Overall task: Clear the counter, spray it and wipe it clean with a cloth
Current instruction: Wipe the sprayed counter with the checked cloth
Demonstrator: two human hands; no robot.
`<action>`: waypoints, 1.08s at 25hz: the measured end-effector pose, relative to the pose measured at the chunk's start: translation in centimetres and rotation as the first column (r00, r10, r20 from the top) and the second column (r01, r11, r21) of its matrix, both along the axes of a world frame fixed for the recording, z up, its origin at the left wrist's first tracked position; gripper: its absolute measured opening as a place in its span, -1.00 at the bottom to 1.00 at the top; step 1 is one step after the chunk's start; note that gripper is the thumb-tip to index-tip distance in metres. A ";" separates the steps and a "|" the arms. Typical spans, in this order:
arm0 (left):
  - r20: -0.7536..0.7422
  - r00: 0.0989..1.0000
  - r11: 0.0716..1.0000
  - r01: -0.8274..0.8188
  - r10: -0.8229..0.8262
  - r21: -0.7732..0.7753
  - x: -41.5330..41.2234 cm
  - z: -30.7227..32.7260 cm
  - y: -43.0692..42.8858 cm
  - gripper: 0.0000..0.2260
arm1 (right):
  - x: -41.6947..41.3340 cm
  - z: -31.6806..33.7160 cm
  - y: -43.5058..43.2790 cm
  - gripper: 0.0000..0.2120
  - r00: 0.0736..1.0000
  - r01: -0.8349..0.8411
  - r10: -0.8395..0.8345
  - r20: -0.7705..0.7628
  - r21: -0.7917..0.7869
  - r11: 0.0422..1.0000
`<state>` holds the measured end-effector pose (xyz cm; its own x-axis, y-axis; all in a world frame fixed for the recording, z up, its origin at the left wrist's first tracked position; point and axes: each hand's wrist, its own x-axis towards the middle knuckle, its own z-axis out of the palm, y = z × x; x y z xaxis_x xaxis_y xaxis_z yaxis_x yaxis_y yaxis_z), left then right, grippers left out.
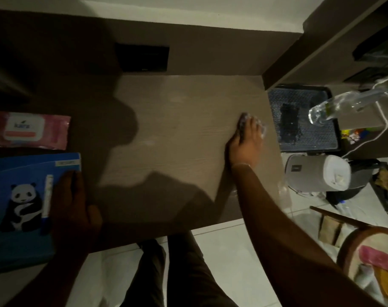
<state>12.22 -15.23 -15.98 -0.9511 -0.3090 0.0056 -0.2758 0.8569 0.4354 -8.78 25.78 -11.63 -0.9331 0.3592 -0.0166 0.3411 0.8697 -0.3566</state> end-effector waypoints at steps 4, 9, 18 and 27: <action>0.040 0.999 1.000 0.015 -0.015 -0.012 -0.5 2.0 1.1 -0.35 | -3.3 0.2 -13.2 -0.43 0.920 -0.389 0.387 -0.058 -0.029 0.921; 0.008 1.000 0.999 -0.009 0.009 0.050 -0.4 2.3 1.0 -0.34 | 9.3 -1.0 -23.5 -0.45 0.472 -0.876 0.881 -0.029 -0.128 0.465; 0.118 0.993 0.994 -0.027 0.015 0.104 -0.5 5.8 1.6 -0.37 | 20.3 5.2 -19.5 -0.65 0.787 0.005 0.598 0.156 -0.969 0.245; 0.380 0.925 0.990 0.040 0.013 -0.132 -2.1 11.5 5.7 -0.37 | 17.5 14.1 -8.4 -0.49 0.826 0.527 0.305 0.473 -0.841 -0.122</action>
